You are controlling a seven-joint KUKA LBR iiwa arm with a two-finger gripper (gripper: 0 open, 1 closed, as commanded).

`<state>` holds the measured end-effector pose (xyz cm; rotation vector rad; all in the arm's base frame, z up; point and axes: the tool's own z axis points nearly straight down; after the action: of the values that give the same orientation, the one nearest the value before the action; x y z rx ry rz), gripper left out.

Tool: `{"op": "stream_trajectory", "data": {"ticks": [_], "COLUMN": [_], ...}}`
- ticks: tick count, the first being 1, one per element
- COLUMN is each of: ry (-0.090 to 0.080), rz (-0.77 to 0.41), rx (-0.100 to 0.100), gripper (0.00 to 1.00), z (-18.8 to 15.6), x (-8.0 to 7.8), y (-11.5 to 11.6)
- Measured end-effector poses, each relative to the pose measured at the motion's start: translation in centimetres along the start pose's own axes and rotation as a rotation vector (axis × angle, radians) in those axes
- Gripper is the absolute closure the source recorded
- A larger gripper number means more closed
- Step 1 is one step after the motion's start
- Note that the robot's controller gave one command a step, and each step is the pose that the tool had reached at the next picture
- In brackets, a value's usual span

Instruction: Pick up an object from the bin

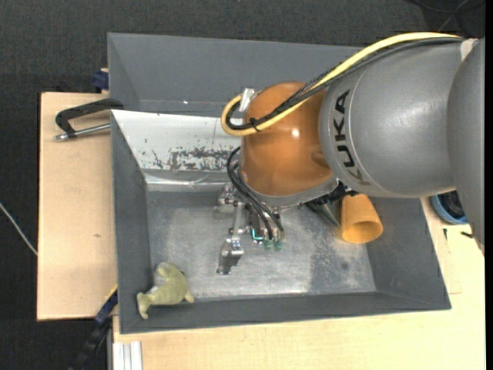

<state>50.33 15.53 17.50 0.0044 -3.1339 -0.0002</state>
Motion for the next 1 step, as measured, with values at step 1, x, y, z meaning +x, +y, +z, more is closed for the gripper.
{"op": "stream_trajectory", "data": {"ticks": [1], "ry": [-0.013], "rz": [-0.186], "rx": [-0.002], "gripper": [0.00], "z": [10.43], "x": [0.80], "y": [4.73]}}
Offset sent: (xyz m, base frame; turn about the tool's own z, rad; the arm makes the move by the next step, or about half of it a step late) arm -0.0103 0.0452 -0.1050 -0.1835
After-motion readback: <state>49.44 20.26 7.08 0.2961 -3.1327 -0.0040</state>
